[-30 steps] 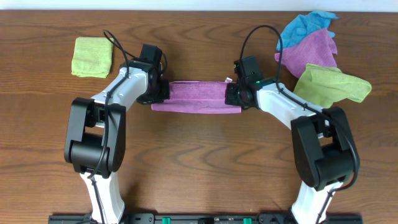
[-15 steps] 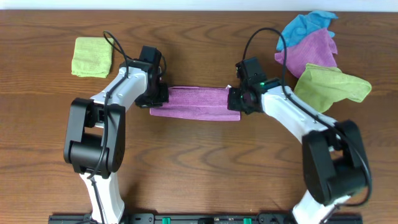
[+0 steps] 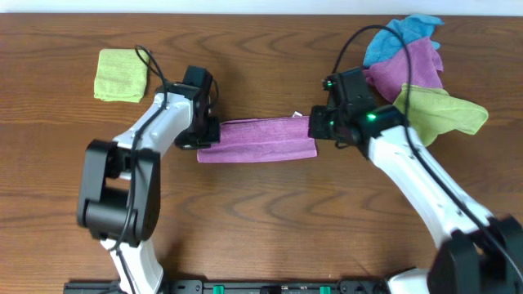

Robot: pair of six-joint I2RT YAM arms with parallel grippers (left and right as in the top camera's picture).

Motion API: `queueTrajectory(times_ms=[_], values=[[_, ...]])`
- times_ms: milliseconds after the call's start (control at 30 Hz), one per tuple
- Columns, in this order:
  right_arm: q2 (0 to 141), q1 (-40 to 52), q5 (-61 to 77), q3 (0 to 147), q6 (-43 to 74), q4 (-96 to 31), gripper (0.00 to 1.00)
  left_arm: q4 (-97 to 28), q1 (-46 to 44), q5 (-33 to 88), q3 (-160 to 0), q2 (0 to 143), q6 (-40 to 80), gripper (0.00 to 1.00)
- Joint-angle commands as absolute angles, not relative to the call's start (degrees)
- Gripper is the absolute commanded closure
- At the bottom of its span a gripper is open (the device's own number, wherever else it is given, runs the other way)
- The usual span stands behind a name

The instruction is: Fold the cloth

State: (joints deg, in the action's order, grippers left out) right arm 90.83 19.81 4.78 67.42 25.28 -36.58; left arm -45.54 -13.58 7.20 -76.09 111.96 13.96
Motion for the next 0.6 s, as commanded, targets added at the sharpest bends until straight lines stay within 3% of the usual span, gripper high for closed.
queueTrajectory(times_ms=[0, 100, 200, 233, 267, 300, 333, 433, 567], values=[[87.99, 18.46, 5.10, 67.09, 23.27, -37.95, 0.99, -46.00, -14.48, 3.62, -76.12, 107.74, 14.83, 0.94], [87.29, 16.40, 9.04, 67.07, 21.37, -39.55, 0.99, -46.48, -15.33, 3.16, -76.12, 106.10, 14.83, 0.94], [88.18, 10.24, 21.45, 66.30, 14.92, -39.18, 0.99, -47.27, -16.80, 0.27, -76.12, 103.35, 14.87, 0.94], [88.58, 8.69, 23.83, 65.91, 13.85, -38.96, 0.95, -47.53, -17.23, -0.71, -76.12, 102.69, 14.92, 0.94], [89.21, 6.92, 26.76, 65.28, 12.38, -38.50, 0.84, -47.72, -17.80, -1.83, -76.12, 101.84, 15.05, 0.94], [90.32, 4.71, 31.35, 64.12, 10.26, -37.74, 0.64, -47.62, -18.35, -2.15, -76.12, 101.23, 15.05, 0.94], [91.55, 3.29, 34.85, 63.11, 8.95, -36.88, 0.56, -47.37, -18.59, -2.09, -76.12, 101.08, 15.09, 0.94], [95.48, 1.43, 39.55, 61.52, 7.99, -34.94, 0.39, -47.07, -18.76, -2.11, -76.12, 101.51, 16.03, 0.94], [104.05, 0.91, 49.98, 61.06, 7.42, -30.15, 0.33, -46.87, -18.79, -2.07, -76.12, 102.39, 16.97, 0.94]])
